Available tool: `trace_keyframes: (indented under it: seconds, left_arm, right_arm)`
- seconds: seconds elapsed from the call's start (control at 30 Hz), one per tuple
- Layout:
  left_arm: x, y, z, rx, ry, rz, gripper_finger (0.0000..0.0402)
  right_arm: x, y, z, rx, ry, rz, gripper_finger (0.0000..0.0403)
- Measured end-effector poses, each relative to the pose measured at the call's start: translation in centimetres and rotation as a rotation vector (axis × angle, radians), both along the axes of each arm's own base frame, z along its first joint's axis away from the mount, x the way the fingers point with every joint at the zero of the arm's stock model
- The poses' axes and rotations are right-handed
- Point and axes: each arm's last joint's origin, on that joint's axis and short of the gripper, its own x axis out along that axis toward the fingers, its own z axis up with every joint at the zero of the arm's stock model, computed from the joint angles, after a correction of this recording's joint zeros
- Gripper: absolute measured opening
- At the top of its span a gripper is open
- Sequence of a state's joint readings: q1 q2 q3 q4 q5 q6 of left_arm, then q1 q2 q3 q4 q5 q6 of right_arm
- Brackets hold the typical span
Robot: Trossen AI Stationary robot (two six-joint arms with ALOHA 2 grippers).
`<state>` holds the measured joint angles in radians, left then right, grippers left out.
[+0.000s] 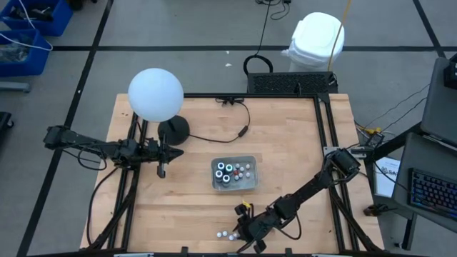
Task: Pick & Place food coloring
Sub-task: Put the small dark blue food coloring bottle into the gray bin
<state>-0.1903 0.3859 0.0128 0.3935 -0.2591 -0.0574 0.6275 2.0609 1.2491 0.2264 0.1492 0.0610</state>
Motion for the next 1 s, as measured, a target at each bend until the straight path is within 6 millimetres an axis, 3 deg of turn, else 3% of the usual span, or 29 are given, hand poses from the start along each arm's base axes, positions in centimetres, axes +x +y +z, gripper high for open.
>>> trace_keyframes:
  seconds: [0.77, 1.0]
  left_arm:
    - [0.00, 0.00, -0.01, 0.001, 0.001, 0.000, 0.0017]
    - [0.00, 0.00, -0.03, 0.001, 0.003, 0.001, 0.0017]
  right_arm:
    - [0.08, -0.09, 0.00, 0.006, 0.005, 0.019, 0.0084]
    - [0.12, -0.06, 0.06, -0.016, -0.015, 0.042, 0.0042]
